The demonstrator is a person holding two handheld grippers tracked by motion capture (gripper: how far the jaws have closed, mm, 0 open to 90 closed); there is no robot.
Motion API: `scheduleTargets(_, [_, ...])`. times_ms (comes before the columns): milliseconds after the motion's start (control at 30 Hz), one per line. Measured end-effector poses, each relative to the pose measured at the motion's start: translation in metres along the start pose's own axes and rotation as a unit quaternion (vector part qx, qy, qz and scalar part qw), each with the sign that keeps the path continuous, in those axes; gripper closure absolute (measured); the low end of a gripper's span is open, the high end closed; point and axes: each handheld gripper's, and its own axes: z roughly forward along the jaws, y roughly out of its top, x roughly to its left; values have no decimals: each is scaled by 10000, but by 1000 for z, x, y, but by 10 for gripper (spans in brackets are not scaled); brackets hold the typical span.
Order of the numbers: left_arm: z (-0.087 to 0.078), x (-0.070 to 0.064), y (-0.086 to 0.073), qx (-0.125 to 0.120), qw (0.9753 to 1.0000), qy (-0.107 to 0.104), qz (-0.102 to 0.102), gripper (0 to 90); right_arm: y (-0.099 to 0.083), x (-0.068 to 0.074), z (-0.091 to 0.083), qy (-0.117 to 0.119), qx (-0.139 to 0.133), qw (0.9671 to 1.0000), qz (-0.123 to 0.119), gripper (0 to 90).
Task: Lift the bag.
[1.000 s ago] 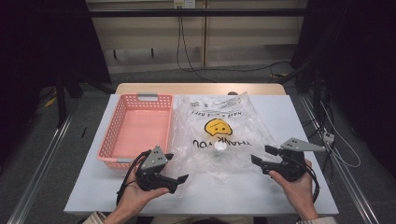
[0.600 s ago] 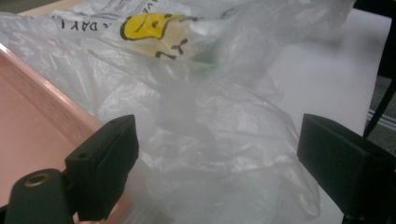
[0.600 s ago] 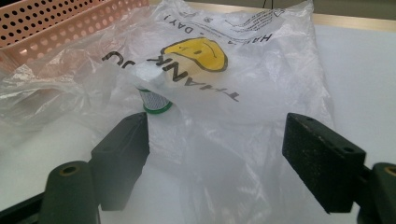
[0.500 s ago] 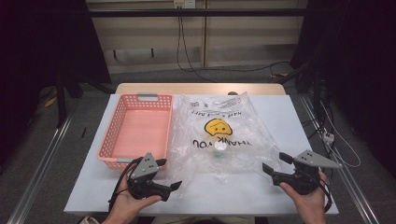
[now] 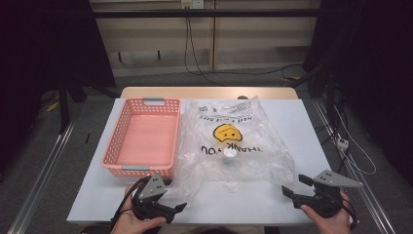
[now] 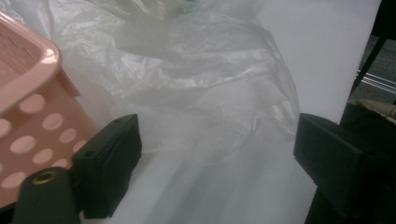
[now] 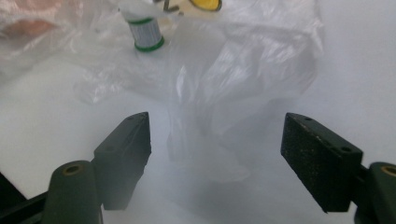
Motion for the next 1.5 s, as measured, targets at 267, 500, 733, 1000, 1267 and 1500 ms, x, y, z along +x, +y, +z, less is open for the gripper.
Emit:
scheduleTargets(267, [8, -5, 2, 240, 9991, 43, 359, 234, -6, 7, 13, 37, 555, 9976, -417, 430])
scheduleTargets(500, [15, -2, 2, 410, 9978, 115, 505, 285, -8, 3, 19, 92, 799, 9962, -320, 631])
scheduleTargets(733, [29, -3, 4, 559, 9968, -8, 570, 391, -8, 0, 30, 36, 1161, 9930, -221, 695])
scheduleTargets(1000, [42, -2, 5, 773, 9955, -222, 505, 467, -9, -3, 34, -23, 1304, 9913, -156, 891])
scheduleTargets(1267, [44, 9, 8, 813, 9953, -456, 256, 864, -7, -5, 36, 306, 1220, 9921, -29, 900])
scheduleTargets(1500, [38, 9, 11, 545, 9972, -514, 63, 900, 0, -1, 37, 622, 940, 9936, -55, 900])
